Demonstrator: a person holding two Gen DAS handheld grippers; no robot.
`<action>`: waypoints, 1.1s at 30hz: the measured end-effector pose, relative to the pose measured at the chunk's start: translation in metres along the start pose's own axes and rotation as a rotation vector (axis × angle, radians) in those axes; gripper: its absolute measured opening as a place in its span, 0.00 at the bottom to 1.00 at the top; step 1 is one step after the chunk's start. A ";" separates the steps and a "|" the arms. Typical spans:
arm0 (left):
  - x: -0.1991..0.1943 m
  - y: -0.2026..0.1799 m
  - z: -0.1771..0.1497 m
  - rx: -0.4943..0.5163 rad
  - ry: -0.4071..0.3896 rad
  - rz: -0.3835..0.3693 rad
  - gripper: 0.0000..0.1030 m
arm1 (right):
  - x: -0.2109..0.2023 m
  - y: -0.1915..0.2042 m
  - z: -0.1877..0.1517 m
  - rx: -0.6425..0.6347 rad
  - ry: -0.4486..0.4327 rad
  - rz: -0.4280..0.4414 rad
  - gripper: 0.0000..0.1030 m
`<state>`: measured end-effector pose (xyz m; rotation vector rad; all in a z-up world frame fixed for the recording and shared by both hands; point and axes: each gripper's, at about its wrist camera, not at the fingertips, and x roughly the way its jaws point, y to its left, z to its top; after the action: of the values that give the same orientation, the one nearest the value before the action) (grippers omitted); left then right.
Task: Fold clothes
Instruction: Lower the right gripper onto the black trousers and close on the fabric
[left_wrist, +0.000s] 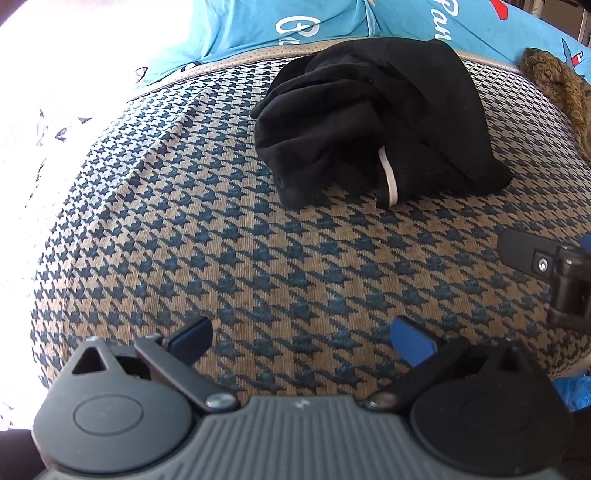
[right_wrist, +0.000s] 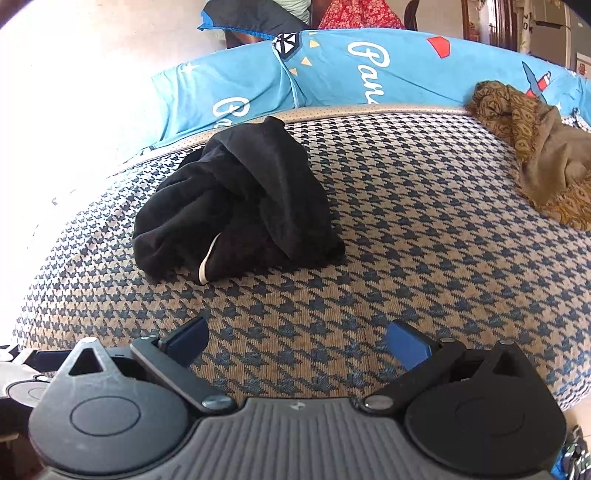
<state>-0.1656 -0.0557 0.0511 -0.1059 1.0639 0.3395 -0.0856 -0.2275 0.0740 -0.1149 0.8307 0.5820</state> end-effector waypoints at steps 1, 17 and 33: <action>0.004 0.002 0.005 -0.001 -0.002 0.000 1.00 | 0.001 0.000 0.004 -0.011 -0.003 0.005 1.00; 0.081 0.036 0.113 -0.012 -0.050 0.015 1.00 | 0.044 -0.004 0.080 -0.035 -0.045 0.067 0.98; 0.091 0.047 0.120 -0.137 -0.080 -0.013 1.00 | 0.099 0.001 0.117 0.035 -0.088 0.065 0.14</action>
<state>-0.0405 0.0387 0.0336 -0.2204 0.9603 0.4020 0.0436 -0.1465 0.0818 -0.0298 0.7615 0.6291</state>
